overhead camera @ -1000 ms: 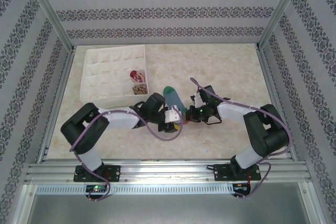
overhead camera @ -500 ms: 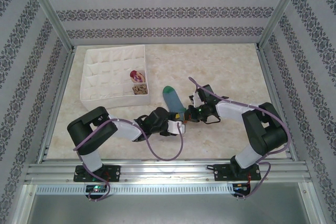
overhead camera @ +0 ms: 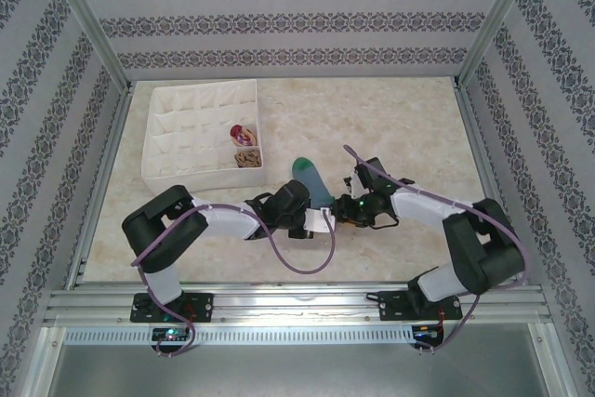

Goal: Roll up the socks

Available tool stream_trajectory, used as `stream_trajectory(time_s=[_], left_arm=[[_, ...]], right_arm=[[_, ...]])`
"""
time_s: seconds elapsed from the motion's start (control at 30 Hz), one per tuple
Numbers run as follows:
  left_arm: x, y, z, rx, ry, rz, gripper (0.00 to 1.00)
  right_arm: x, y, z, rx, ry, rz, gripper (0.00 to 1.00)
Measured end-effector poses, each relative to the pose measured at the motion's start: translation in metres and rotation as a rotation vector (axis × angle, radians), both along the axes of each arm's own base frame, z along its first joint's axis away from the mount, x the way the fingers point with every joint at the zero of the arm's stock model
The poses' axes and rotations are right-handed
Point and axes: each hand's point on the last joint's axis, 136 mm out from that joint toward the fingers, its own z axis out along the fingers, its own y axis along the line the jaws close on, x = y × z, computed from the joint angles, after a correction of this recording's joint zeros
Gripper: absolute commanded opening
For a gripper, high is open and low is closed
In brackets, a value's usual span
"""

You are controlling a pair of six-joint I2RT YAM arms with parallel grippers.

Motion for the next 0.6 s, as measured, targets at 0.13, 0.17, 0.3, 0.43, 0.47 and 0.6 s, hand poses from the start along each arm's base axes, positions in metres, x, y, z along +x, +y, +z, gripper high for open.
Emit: stream_trajectory(time_s=[0.13, 0.17, 0.3, 0.43, 0.47, 0.6], left_arm=[[-0.005, -0.002, 0.011, -0.080, 0.192, -0.004, 0.00], [-0.005, -0.001, 0.014, -0.098, 0.238, 0.002, 0.00], [-0.006, 0.000, 0.025, -0.153, 0.386, 0.023, 0.00], [-0.003, 0.001, 0.025, -0.196, 0.537, 0.065, 0.00], [-0.002, 0.003, 0.022, -0.204, 0.581, 0.085, 0.00], [0.004, 0.009, 0.017, -0.246, 0.710, 0.154, 0.00]], right_arm=[[-0.001, -0.008, 0.016, 0.022, -0.052, -0.024, 0.47], [0.000, -0.009, 0.019, 0.027, -0.065, -0.030, 0.48], [0.001, -0.009, 0.021, 0.037, -0.088, -0.032, 0.48], [0.002, -0.005, 0.019, 0.045, -0.106, -0.018, 0.48], [0.003, -0.003, 0.019, 0.048, -0.115, -0.009, 0.49], [0.003, 0.005, 0.015, 0.051, -0.124, 0.022, 0.48]])
